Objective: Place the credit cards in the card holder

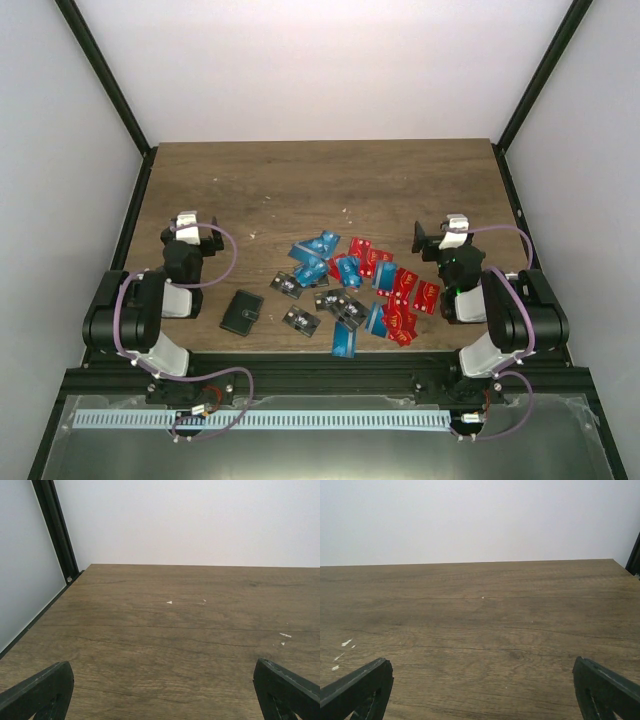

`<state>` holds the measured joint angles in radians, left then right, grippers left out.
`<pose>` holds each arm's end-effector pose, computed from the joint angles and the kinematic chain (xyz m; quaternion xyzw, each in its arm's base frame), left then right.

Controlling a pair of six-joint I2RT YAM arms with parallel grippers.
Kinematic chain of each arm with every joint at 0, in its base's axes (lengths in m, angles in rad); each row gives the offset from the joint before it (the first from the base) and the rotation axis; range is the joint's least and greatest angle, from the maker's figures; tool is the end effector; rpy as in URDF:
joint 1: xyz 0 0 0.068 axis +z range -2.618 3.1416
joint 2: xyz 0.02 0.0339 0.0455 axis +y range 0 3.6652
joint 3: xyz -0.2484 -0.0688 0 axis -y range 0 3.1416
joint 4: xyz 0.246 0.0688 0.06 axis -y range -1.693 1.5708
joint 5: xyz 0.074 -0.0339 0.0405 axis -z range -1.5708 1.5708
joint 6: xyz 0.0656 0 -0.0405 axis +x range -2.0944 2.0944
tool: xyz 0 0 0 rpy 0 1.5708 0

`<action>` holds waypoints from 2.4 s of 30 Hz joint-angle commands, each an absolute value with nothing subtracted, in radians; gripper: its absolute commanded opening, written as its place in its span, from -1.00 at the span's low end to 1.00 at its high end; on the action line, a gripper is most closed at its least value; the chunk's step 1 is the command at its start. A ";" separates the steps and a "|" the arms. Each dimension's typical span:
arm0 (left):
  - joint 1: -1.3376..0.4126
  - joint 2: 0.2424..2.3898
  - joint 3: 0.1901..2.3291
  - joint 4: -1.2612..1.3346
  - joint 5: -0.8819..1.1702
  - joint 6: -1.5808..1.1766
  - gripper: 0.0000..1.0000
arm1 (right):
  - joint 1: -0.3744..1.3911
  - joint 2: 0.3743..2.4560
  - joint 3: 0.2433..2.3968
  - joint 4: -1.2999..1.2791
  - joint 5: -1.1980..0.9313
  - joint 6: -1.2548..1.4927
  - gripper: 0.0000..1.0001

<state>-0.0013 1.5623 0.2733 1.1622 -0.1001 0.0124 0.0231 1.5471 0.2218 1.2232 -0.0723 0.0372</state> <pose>0.2821 0.0062 0.1247 -0.0279 0.7498 0.0412 0.6598 0.2706 0.0110 0.1236 -0.0190 0.7419 0.0470 0.6686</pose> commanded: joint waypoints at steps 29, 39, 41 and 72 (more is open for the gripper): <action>-0.040 1.175 0.633 0.260 -0.281 -0.210 1.00 | 0.102 1.176 0.641 0.388 0.009 0.246 1.00; -0.011 1.108 0.801 -0.194 0.089 -0.500 1.00 | 0.107 1.210 0.886 -0.053 -0.314 0.507 1.00; -0.047 1.115 0.831 -0.300 0.105 -0.495 1.00 | 0.150 1.222 0.899 -0.109 -0.339 0.541 1.00; -0.505 1.029 0.473 -0.603 -0.190 -0.933 0.69 | 0.842 1.443 0.906 -0.125 -0.189 0.689 1.00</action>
